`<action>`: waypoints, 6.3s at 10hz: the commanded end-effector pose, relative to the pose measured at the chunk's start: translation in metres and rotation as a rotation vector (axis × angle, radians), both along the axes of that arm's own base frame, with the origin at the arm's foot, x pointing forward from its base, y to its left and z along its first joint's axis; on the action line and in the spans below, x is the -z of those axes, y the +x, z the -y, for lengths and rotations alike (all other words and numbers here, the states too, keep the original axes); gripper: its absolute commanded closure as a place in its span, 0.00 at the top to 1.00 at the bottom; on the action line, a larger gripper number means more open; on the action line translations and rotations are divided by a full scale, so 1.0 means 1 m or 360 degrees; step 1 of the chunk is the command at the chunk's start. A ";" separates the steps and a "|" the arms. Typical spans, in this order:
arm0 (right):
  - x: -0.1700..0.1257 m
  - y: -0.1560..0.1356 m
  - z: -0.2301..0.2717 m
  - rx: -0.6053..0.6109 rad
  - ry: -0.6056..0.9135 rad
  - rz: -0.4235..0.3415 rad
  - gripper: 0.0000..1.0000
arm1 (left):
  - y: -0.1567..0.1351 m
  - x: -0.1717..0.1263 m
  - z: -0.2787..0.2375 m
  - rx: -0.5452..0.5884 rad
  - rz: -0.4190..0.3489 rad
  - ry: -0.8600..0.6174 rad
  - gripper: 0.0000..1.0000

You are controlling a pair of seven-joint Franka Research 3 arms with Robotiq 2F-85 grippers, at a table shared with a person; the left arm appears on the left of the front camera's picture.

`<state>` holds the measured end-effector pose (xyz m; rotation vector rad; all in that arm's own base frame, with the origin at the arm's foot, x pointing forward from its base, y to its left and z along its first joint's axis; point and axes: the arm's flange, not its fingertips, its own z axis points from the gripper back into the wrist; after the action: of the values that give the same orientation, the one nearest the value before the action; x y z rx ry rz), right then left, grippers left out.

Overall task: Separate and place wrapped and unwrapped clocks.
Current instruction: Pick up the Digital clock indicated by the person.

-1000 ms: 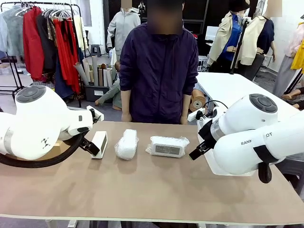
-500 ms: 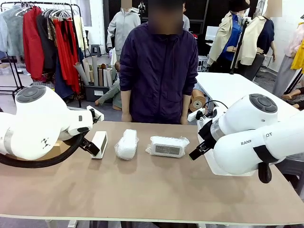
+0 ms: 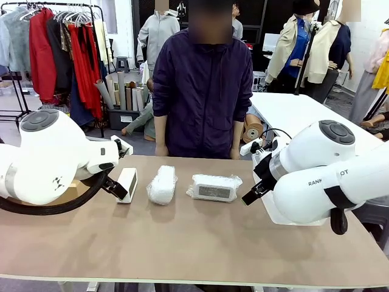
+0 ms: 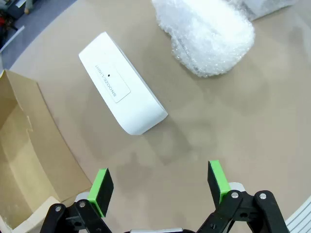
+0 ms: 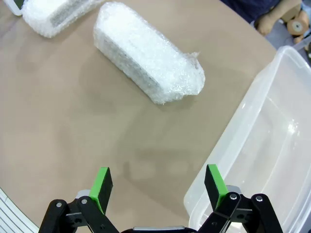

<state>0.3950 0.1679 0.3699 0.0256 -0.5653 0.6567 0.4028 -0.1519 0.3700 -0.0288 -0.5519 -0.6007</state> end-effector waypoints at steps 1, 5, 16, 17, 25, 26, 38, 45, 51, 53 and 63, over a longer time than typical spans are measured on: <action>0.000 0.000 0.000 0.0000 0.0001 0.0001 1.00 | 0.000 0.000 0.000 0.0000 0.0001 0.0000 1.00; 0.000 0.000 0.000 0.0000 0.0001 0.0001 1.00 | 0.000 0.000 0.000 0.0000 0.0000 0.0000 1.00; -0.078 0.025 0.011 -0.0567 0.0322 -0.0247 1.00 | 0.000 -0.087 0.004 0.0711 -0.0264 -0.0065 1.00; -0.085 0.030 0.015 -0.0623 0.0360 -0.0239 1.00 | 0.002 -0.094 0.001 0.0771 -0.0260 -0.0069 1.00; -0.100 0.050 0.036 -0.0720 0.0441 -0.0158 1.00 | 0.020 -0.116 -0.018 0.0891 -0.0267 -0.0044 1.00; -0.100 0.050 0.036 -0.0720 0.0441 -0.0158 1.00 | 0.020 -0.116 -0.018 0.0891 -0.0267 -0.0044 1.00; -0.145 0.108 0.101 -0.1285 0.0508 0.0147 1.00 | 0.077 -0.171 -0.076 0.1685 -0.0140 -0.0165 1.00; -0.138 0.135 0.134 -0.1355 0.0704 0.0163 1.00 | 0.105 -0.174 -0.120 0.1631 0.0094 -0.0356 1.00; -0.135 0.132 0.144 -0.1318 0.0670 0.0115 1.00 | 0.109 -0.169 -0.129 0.1530 0.0095 -0.0369 1.00; -0.135 0.132 0.144 -0.1318 0.0670 0.0115 1.00 | 0.109 -0.169 -0.129 0.1530 0.0095 -0.0369 1.00; -0.135 0.132 0.144 -0.1318 0.0670 0.0115 1.00 | 0.109 -0.169 -0.129 0.1530 0.0095 -0.0369 1.00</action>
<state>0.5275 0.0234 0.5041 0.6654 -0.7594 1.3257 0.5129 -0.0254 0.5381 -0.5159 -0.6463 -1.4587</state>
